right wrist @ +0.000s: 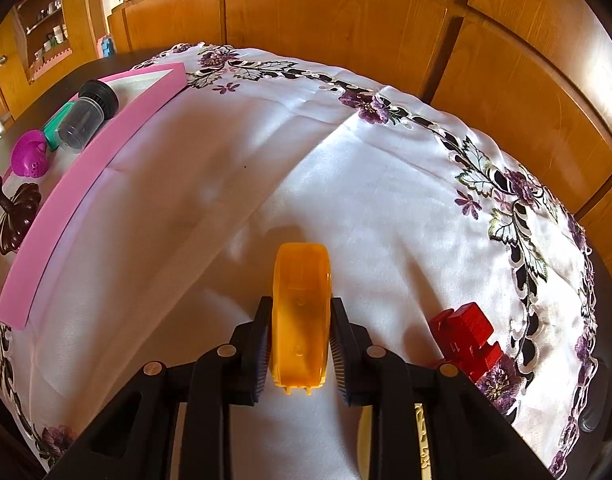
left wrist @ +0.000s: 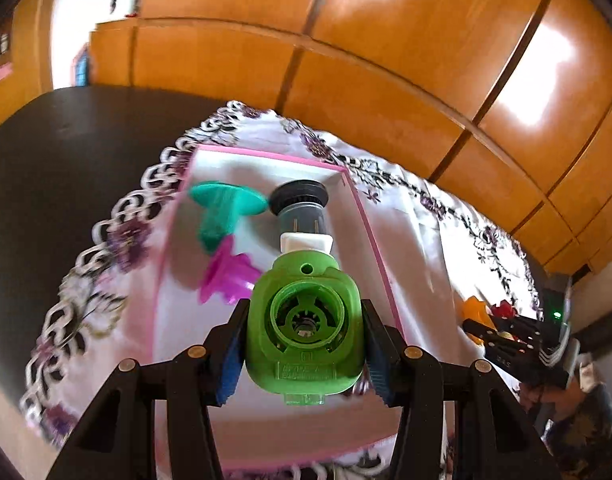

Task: Organize rigid objects
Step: 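Carry the green spool into the tray and open the left tool while the right tool holds the orange piece, then carry the orange piece into the tray and open the right tool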

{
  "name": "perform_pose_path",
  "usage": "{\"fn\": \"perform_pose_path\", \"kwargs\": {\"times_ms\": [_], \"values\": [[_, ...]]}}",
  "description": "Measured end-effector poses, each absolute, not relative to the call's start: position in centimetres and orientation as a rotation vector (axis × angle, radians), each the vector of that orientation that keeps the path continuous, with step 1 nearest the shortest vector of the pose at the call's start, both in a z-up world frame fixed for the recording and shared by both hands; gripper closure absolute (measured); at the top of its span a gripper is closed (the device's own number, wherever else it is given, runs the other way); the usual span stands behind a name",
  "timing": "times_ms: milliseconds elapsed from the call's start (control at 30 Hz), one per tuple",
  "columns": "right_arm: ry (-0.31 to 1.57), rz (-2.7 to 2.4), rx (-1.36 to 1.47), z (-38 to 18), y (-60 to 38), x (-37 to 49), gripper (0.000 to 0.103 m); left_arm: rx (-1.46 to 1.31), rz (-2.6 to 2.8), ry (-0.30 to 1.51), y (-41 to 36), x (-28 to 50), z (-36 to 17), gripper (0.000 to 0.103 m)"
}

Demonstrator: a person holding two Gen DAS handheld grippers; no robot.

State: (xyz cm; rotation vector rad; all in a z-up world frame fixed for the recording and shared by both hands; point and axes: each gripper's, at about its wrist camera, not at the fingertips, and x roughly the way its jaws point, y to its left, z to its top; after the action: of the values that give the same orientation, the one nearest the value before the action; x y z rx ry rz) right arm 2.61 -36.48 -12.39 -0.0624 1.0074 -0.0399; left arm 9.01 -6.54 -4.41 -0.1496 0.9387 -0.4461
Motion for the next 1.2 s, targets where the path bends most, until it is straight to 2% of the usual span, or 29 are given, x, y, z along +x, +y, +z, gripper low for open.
{"fn": "perform_pose_path", "kwargs": {"times_ms": [267, 367, 1200], "values": [[1.007, -0.037, -0.076, -12.4, -36.4, 2.7, 0.077, -0.111, -0.424, 0.96, -8.8, 13.0, -6.9, 0.05], [1.007, -0.036, -0.078, -12.4, -36.4, 2.7, 0.077, -0.085, -0.421, 0.965, -9.3, 12.9, -6.9, 0.047], [1.002, -0.045, -0.091, -12.4, -36.3, 2.6, 0.077, 0.023, -0.301, 0.806, -6.3, 4.9, -3.8, 0.042]]}}
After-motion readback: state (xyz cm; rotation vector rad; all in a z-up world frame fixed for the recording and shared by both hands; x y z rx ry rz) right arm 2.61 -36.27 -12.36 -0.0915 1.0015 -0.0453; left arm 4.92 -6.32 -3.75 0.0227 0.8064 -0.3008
